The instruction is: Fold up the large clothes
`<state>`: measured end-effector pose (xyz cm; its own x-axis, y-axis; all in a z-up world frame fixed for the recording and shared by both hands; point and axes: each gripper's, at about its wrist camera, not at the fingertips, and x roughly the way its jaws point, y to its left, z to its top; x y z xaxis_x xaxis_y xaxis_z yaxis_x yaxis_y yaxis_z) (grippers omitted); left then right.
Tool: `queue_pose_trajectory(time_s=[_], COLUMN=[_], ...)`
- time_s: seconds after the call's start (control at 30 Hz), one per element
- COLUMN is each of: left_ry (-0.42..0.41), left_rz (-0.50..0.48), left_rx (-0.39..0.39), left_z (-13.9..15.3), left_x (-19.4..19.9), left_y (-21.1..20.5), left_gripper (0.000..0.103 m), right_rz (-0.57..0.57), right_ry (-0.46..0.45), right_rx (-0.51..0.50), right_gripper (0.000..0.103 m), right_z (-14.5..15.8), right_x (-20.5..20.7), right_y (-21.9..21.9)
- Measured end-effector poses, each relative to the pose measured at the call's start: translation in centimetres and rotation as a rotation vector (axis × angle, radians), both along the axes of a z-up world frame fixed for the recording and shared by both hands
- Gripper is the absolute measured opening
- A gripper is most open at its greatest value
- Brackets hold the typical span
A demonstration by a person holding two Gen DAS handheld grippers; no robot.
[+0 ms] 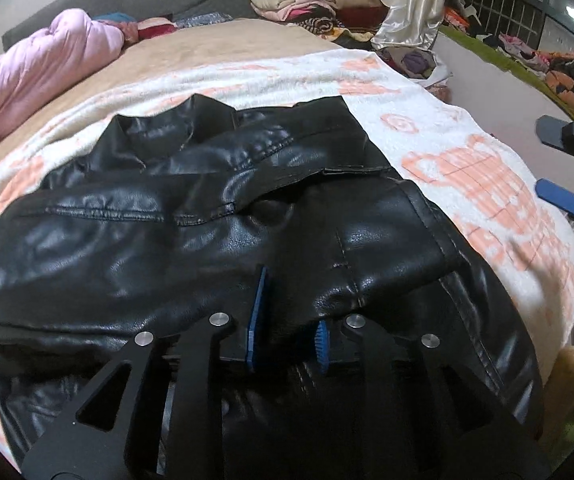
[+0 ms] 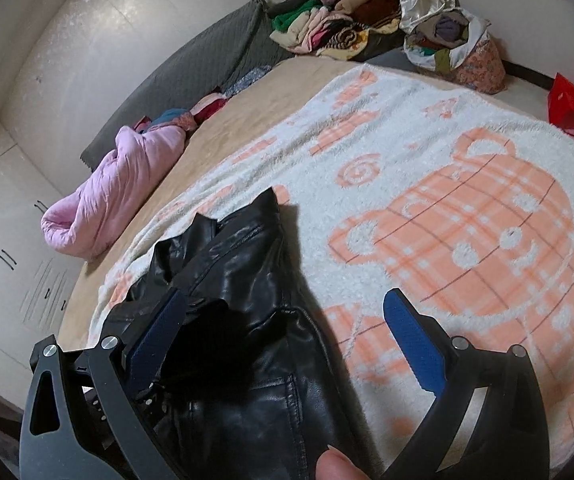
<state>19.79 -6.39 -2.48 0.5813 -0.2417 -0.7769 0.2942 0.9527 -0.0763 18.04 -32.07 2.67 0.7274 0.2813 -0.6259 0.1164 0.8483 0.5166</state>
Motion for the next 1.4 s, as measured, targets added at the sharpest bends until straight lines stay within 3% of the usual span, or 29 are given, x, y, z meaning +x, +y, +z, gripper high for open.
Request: queue_pose_trajectory(time_s=[0.03,0.1,0.13,0.17,0.3,0.37,0.4,0.63,0.67,0.73,0.77,0.9,1.1,1.27,1.4], left_ry=[0.007,0.022,0.034,0.043,0.036,0.040,0.040,-0.013,-0.018,-0.030,-0.032,-0.028,-0.050,-0.055,-0.047], left_rz=[-0.005,-0.007,-0.010,-0.014,-0.035,-0.029,-0.021,0.150,0.182,0.257,0.278,0.383,0.461,0.462,0.443], left_rx=[-0.019,-0.039,-0.053,-0.073,-0.108,-0.130,-0.143,-0.132,-0.135,-0.146,-0.156,-0.215,-0.234,-0.225,-0.200], left_z=[0.0,0.2,0.2,0.3,1.2,1.7,2.0,4.2,4.4,4.8,5.0,5.3,6.3,6.5,5.6], left_x=[-0.1,-0.4,-0.5,-0.7,-2.1,-2.5,-2.6,-2.6,-2.5,-2.5,-2.5,-2.6,-2.1,0.0,2.0], left_y=[0.3,0.8,1.1,1.3,1.8,2.7,3.4,9.6,10.7,13.5,14.5,19.0,22.5,22.9,22.4], left_gripper=[0.021,0.044,0.080,0.089,0.089,0.090,0.090,0.093,0.093,0.093,0.093,0.093,0.093,0.093,0.093], right_rz=[0.009,0.044,0.072,0.096,0.179,0.202,0.208,0.224,0.226,0.245,0.256,0.302,0.415,0.444,0.438], right_ry=[0.004,0.027,0.043,0.056,0.114,0.126,0.136,0.189,0.197,0.188,0.181,0.065,-0.134,-0.157,-0.132], right_rx=[0.009,0.049,0.085,0.101,0.093,0.074,0.060,0.007,0.005,0.000,-0.015,-0.073,-0.272,-0.398,-0.426], right_gripper=[0.098,0.098,0.098,0.098,0.098,0.094,0.088,0.080,0.074,0.043,0.034,0.012,0.012,0.012,0.012], right_z=[-0.2,-0.7,-1.1,-1.2,-1.9,-2.2,-2.4,-4.6,-5.0,-5.1,-5.0,-2.5,3.6,4.4,3.5], right_x=[0.1,0.8,1.2,1.5,2.9,3.6,3.9,6.0,6.2,6.5,6.6,6.6,6.5,7.5,8.2], right_y=[0.1,0.8,1.3,1.9,5.3,6.7,7.3,10.5,10.9,11.5,11.9,13.0,15.2,15.6,15.7])
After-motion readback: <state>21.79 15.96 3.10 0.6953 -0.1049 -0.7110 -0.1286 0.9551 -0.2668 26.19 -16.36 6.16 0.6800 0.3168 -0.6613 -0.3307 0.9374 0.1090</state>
